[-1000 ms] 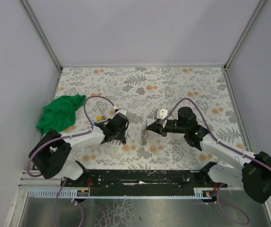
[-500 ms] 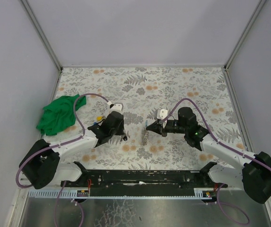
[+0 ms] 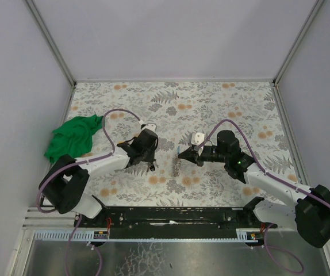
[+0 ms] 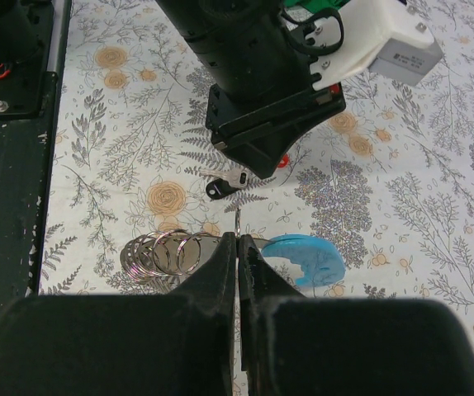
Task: Put the keys on the keyring
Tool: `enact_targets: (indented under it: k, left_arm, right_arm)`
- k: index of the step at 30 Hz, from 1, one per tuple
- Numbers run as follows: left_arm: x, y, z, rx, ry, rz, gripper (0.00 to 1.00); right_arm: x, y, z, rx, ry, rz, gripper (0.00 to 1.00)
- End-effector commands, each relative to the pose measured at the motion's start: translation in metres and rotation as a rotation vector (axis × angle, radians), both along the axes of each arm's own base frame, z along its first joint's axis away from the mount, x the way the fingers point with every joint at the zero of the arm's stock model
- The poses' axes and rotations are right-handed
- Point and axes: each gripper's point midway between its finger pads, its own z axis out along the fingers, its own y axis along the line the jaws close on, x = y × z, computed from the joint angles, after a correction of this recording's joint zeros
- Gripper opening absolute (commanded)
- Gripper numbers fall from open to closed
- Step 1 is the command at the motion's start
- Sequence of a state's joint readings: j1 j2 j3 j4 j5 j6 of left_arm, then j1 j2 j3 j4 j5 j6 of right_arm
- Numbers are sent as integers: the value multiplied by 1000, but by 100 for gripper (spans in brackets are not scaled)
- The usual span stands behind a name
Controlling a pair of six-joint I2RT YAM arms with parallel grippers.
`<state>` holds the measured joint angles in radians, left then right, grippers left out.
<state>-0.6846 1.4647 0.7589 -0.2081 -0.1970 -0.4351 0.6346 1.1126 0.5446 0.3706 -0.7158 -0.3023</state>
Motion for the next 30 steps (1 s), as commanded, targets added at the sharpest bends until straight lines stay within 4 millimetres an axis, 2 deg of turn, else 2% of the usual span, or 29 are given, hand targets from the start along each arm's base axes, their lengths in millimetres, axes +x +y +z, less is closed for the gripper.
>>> enact_targets:
  k: [1, 10, 14, 16, 19, 24, 27, 30]
  left_arm:
    - [1, 2, -4, 39, 43, -16, 19]
    - [-2, 8, -18, 84, 87, -14, 16]
    - [-3, 8, -23, 90, 101, -20, 10]
    - [-3, 7, -22, 85, 95, -27, 4]
    - [0, 4, -15, 70, 63, -48, 0]
    - [4, -16, 7, -27, -54, -187, 0]
    - [-1, -25, 16, -108, -138, -263, 0]
    - [-5, -33, 35, -196, -248, -318, 0]
  right_arm:
    - [4, 2, 27, 61, -67, -2, 0]
    - [4, 3, 27, 61, -65, -2, 0]
    - [4, 3, 27, 62, -65, 1, 0]
    - [4, 2, 27, 61, -66, 0, 0]
    - [3, 2, 27, 62, -67, 0, 0]
    - [3, 2, 27, 62, -66, 0, 0]
    - [3, 2, 29, 64, -71, 1, 0]
    - [3, 2, 28, 65, -71, 1, 0]
